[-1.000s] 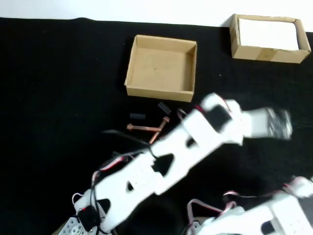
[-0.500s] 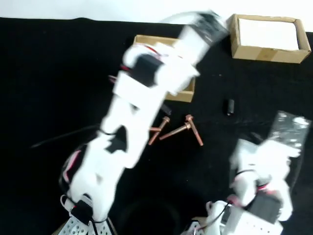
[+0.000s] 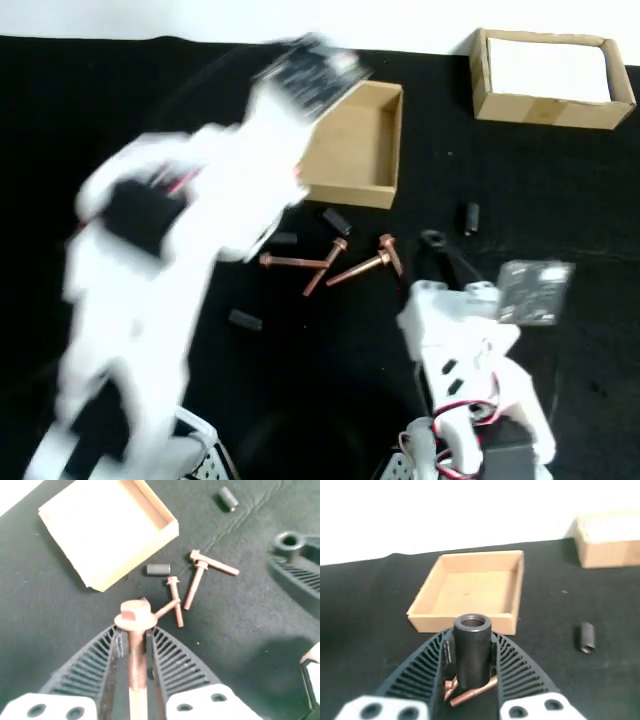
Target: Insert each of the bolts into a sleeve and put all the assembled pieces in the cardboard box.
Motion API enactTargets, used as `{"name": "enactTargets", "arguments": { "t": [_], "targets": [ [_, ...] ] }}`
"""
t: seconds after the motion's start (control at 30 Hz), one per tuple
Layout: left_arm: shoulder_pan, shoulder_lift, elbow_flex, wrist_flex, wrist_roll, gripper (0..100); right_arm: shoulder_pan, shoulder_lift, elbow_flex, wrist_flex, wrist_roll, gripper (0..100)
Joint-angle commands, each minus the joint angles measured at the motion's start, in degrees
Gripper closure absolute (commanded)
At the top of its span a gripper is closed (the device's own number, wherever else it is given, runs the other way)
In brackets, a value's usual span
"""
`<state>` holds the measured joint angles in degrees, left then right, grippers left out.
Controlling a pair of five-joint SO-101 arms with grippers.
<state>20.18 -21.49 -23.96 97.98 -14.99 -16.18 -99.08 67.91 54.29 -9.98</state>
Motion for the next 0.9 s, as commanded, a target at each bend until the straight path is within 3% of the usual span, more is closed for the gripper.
{"name": "enactTargets", "arguments": {
  "t": [0.0, 0.2, 0.43, 0.53, 0.63, 0.87],
  "targets": [
    [-1.8, -11.3, 10.6, -6.3, 1.5, 99, -2.6, -4.4, 4.2, -3.9, 1.8, 99.1],
    [-2.6, -27.6, 33.4, -18.7, 17.5, 99, -3.2, -6.0, 10.0, -7.2, 1.7, 99.1],
    [-1.8, -40.0, 59.6, -49.8, 28.7, 99, -6.8, -5.9, 13.1, -10.9, 1.7, 99.1],
    [0.9, -40.9, 67.2, -64.4, 30.2, 99, -7.2, -5.9, 14.7, -12.4, 1.6, 99.1],
    [5.6, -39.8, 70.6, -73.6, 30.2, 99, -7.2, -5.9, 16.7, -14.4, 1.6, 99.1],
    [13.1, -27.9, 67.2, -80.8, 30.3, 99, -7.2, -5.9, 19.0, -16.9, 1.6, 99.1]
  ]
}}
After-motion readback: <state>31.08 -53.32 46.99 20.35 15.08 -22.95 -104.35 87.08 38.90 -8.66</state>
